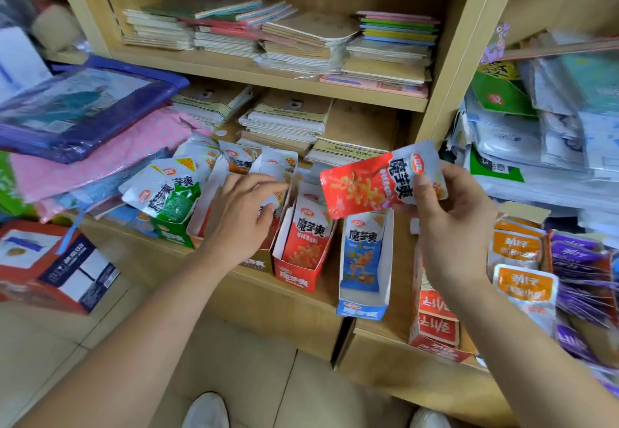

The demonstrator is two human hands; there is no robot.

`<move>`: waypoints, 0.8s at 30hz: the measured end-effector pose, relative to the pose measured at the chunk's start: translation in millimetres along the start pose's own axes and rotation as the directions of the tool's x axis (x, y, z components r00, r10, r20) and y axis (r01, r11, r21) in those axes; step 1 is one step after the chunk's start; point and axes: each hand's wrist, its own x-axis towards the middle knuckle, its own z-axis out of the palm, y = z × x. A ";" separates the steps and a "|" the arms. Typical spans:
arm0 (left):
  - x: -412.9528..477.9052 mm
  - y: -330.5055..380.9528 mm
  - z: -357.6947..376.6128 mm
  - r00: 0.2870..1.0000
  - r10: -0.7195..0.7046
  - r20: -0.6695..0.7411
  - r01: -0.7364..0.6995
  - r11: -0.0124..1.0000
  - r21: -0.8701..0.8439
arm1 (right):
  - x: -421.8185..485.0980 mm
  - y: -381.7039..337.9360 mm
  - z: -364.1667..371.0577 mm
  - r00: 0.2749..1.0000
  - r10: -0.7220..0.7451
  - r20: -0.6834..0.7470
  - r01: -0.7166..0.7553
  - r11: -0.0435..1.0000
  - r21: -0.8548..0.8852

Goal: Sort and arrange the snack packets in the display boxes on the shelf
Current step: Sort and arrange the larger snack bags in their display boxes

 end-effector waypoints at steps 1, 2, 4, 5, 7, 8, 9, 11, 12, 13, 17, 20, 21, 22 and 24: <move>-1.6 -2.9 -2.3 1.000 -0.027 0.014 0.027 1.000 0.008 | -0.6 0.0 4.3 1.000 0.003 0.005 -0.003 1.000 0.009; -3.8 -4.4 -3.1 0.999 -0.045 0.030 0.045 0.999 0.002 | -1.1 0.9 8.7 1.000 0.008 0.011 -0.008 1.000 0.020; -8.8 -5.4 -1.0 0.999 -0.008 0.051 0.009 1.000 -0.023 | -1.5 5.1 17.2 1.000 0.018 0.008 -0.018 0.999 0.037; -10.5 -5.2 0.7 0.998 0.020 0.059 -0.018 1.000 -0.024 | -1.0 8.4 20.5 1.000 0.016 0.005 -0.016 0.999 0.045; -10.3 -2.2 3.0 0.999 0.005 0.038 -0.003 0.999 -0.044 | 0.0 14.3 25.5 1.000 0.003 0.031 -0.005 0.997 0.072; -9.0 -0.5 2.6 0.999 -0.050 0.004 0.050 0.993 -0.112 | 1.5 18.3 27.2 0.998 0.001 0.069 -0.005 0.998 0.067; -7.4 2.3 -0.6 0.991 -0.128 -0.037 0.117 0.966 -0.230 | 2.9 23.3 28.5 0.991 0.000 0.136 -0.004 1.000 0.027; -5.0 6.1 -9.4 0.964 -0.253 -0.086 0.179 0.851 -0.493 | 1.9 34.1 31.9 0.929 0.010 0.370 0.048 0.988 -0.146; -4.9 7.7 -13.4 0.963 -0.256 -0.085 0.167 0.813 -0.557 | -1.3 38.9 34.1 0.869 0.024 0.494 0.104 0.968 -0.230; -6.7 10.0 -16.9 0.974 -0.222 -0.055 0.150 0.803 -0.576 | -5.0 43.2 36.8 0.811 0.048 0.583 0.144 0.949 -0.279; -20.4 21.8 -17.0 0.979 -0.012 0.204 0.107 0.880 -0.462 | -6.2 45.1 42.6 0.816 0.057 0.576 0.146 0.943 -0.300; -22.6 26.9 -4.4 0.981 -0.036 0.189 0.097 0.941 -0.325 | 1.2 46.3 40.0 0.818 -0.040 0.573 0.299 0.882 -0.364; -20.6 27.3 -1.2 0.991 -0.029 0.130 0.068 0.948 -0.311 | 2.6 47.1 39.3 0.818 -0.095 0.567 0.365 0.848 -0.384; -19.1 27.1 1.4 0.997 -0.017 0.080 0.041 0.951 -0.306 | 3.0 47.1 39.4 0.820 -0.153 0.551 0.420 0.815 -0.399; -17.5 28.8 2.6 0.999 -0.013 0.036 0.022 0.961 -0.276 | 0.6 44.5 43.1 0.825 -0.223 0.519 0.472 0.777 -0.416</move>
